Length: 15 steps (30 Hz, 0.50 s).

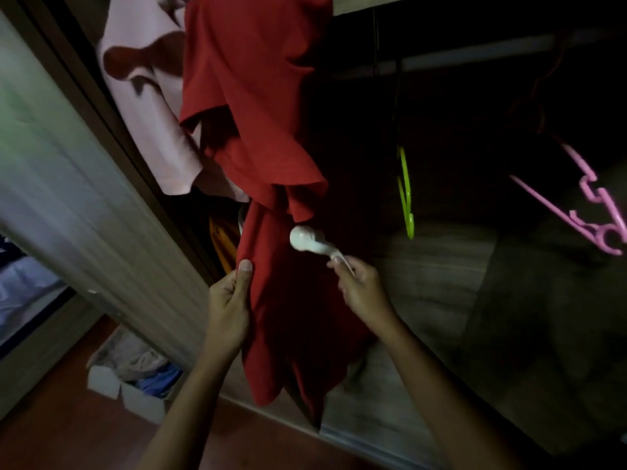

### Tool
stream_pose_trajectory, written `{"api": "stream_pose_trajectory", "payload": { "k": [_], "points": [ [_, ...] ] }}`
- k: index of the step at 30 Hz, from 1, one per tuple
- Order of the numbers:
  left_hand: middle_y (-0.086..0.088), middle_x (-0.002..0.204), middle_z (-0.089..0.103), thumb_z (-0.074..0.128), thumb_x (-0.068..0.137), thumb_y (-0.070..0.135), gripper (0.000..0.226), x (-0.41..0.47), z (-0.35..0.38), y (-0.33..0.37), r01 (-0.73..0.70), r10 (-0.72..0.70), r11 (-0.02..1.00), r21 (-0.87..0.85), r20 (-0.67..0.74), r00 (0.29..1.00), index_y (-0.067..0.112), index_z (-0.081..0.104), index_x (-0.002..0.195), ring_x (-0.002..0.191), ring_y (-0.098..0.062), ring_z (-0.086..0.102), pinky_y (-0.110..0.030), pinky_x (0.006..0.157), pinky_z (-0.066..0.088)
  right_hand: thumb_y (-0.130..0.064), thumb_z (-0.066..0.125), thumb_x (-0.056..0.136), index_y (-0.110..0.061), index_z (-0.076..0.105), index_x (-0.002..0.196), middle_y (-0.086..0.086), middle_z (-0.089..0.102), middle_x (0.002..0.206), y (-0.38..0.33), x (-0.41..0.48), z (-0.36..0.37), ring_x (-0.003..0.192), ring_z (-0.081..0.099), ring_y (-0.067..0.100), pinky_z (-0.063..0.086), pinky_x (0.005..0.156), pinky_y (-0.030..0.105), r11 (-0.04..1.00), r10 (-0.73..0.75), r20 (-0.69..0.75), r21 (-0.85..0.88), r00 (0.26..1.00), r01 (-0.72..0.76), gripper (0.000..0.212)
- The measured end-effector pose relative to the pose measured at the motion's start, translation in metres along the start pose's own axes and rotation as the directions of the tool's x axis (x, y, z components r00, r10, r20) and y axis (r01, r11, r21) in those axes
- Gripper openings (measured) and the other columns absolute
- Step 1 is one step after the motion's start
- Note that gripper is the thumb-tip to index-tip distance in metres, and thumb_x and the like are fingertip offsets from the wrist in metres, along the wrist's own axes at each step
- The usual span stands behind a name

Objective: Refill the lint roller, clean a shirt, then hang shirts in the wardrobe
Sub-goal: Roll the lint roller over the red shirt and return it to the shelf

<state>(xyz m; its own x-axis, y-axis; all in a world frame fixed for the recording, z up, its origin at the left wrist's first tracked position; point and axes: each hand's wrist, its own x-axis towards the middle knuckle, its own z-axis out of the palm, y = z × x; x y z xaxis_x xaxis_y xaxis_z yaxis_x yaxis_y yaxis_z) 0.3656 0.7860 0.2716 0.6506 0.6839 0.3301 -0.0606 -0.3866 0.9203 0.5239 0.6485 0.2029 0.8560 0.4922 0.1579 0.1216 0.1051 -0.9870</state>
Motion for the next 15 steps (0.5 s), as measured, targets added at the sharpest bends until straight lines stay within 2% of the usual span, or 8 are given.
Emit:
{"api": "stream_pose_trajectory", "payload": {
  "k": [2, 5, 8, 9, 10, 11, 13, 15],
  "points": [
    [-0.012, 0.060, 0.044, 0.045, 0.104, 0.041, 0.062, 0.000, -0.001, 0.000, 0.011, -0.011, 1.000, -0.005, 0.004, 1.000, -0.010, 0.042, 0.069, 0.054, -0.021, 0.037, -0.029, 0.049, 0.030, -0.033, 0.054, 0.101, -0.021, 0.068, 0.097, -0.017, 0.048, 0.049, -0.009, 0.006, -0.005, 0.041, 0.042, -0.001, 0.032, 0.042, 0.016, 0.999, 0.018, 0.016, 0.046, 1.000, -0.019, 0.019],
    [-0.014, 0.059, 0.048, 0.047, 0.103, 0.041, 0.060, -0.002, 0.001, 0.005, 0.013, -0.013, 1.000, -0.004, 0.003, 1.000, -0.010, 0.047, 0.070, 0.053, -0.022, 0.040, -0.030, 0.048, 0.032, -0.030, 0.061, 0.098, -0.017, 0.065, 0.087, -0.012, 0.045, 0.053, 0.013, -0.005, -0.002, 0.044, 0.041, 0.003, 0.033, 0.043, 0.020, 0.999, 0.040, 0.060, -0.014, 0.997, -0.039, 0.018],
    [-0.003, 0.061, 0.068, 0.063, 0.094, 0.042, 0.033, -0.003, 0.003, 0.007, -0.009, 0.003, 0.993, 0.121, 0.049, 0.999, 0.015, 0.065, 0.076, 0.056, -0.011, 0.063, -0.030, 0.049, 0.050, -0.028, 0.065, 0.096, -0.005, 0.063, 0.091, -0.011, 0.045, 0.055, 0.059, -0.031, 0.003, 0.044, 0.041, 0.003, 0.032, 0.044, 0.021, 0.985, 0.146, 0.173, -0.111, 0.974, -0.128, 0.024],
    [0.003, 0.064, 0.071, 0.071, 0.088, 0.043, 0.023, -0.001, 0.002, 0.006, -0.012, -0.005, 0.976, 0.218, 0.077, 0.997, 0.022, 0.066, 0.078, 0.058, -0.005, 0.066, -0.025, 0.052, 0.053, -0.029, 0.065, 0.096, -0.005, 0.064, 0.095, -0.009, 0.048, 0.059, 0.070, -0.041, 0.002, 0.048, 0.044, 0.005, 0.034, 0.047, 0.022, 0.978, 0.186, 0.215, -0.131, 0.959, -0.160, 0.025],
    [0.007, 0.060, 0.069, 0.078, 0.083, 0.041, 0.024, 0.000, 0.001, 0.003, -0.019, -0.013, 0.947, 0.321, 0.097, 0.995, 0.025, 0.064, 0.073, 0.055, -0.002, 0.065, -0.021, 0.052, 0.050, -0.031, 0.064, 0.096, -0.007, 0.066, 0.099, -0.005, 0.052, 0.065, 0.077, -0.050, 0.001, 0.054, 0.049, 0.007, 0.038, 0.052, 0.024, 0.972, 0.216, 0.251, -0.144, 0.944, -0.184, 0.024],
    [0.007, 0.054, 0.065, 0.082, 0.081, 0.039, 0.032, 0.002, 0.000, -0.001, -0.035, -0.017, 0.908, 0.418, 0.120, 0.993, 0.025, 0.058, 0.065, 0.051, -0.005, 0.063, -0.021, 0.050, 0.046, -0.032, 0.063, 0.096, -0.009, 0.067, 0.101, -0.001, 0.057, 0.071, 0.082, -0.057, 0.000, 0.061, 0.053, 0.009, 0.041, 0.057, 0.027, 0.968, 0.235, 0.276, -0.155, 0.932, -0.198, 0.023],
    [0.001, 0.050, 0.056, 0.080, 0.084, 0.029, 0.045, 0.005, -0.002, -0.010, -0.054, -0.035, 0.840, 0.540, 0.154, 0.987, 0.020, 0.047, 0.055, 0.048, -0.021, 0.060, -0.029, 0.051, 0.041, -0.033, 0.062, 0.097, -0.015, 0.067, 0.105, 0.004, 0.064, 0.083, 0.083, -0.062, -0.003, 0.072, 0.060, 0.013, 0.046, 0.066, 0.029, 0.962, 0.252, 0.273, -0.179, 0.928, -0.208, 0.020],
    [-0.003, 0.055, 0.054, 0.076, 0.087, 0.016, 0.041, 0.006, -0.001, -0.016, -0.033, -0.064, 0.805, 0.593, 0.141, 0.988, 0.017, 0.047, 0.058, 0.053, -0.028, 0.058, -0.030, 0.055, 0.040, -0.034, 0.062, 0.096, -0.019, 0.065, 0.106, 0.004, 0.067, 0.087, 0.073, -0.055, -0.006, 0.072, 0.063, 0.015, 0.048, 0.066, 0.027, 0.962, 0.239, 0.235, -0.190, 0.942, -0.196, 0.019]
  ]
}}
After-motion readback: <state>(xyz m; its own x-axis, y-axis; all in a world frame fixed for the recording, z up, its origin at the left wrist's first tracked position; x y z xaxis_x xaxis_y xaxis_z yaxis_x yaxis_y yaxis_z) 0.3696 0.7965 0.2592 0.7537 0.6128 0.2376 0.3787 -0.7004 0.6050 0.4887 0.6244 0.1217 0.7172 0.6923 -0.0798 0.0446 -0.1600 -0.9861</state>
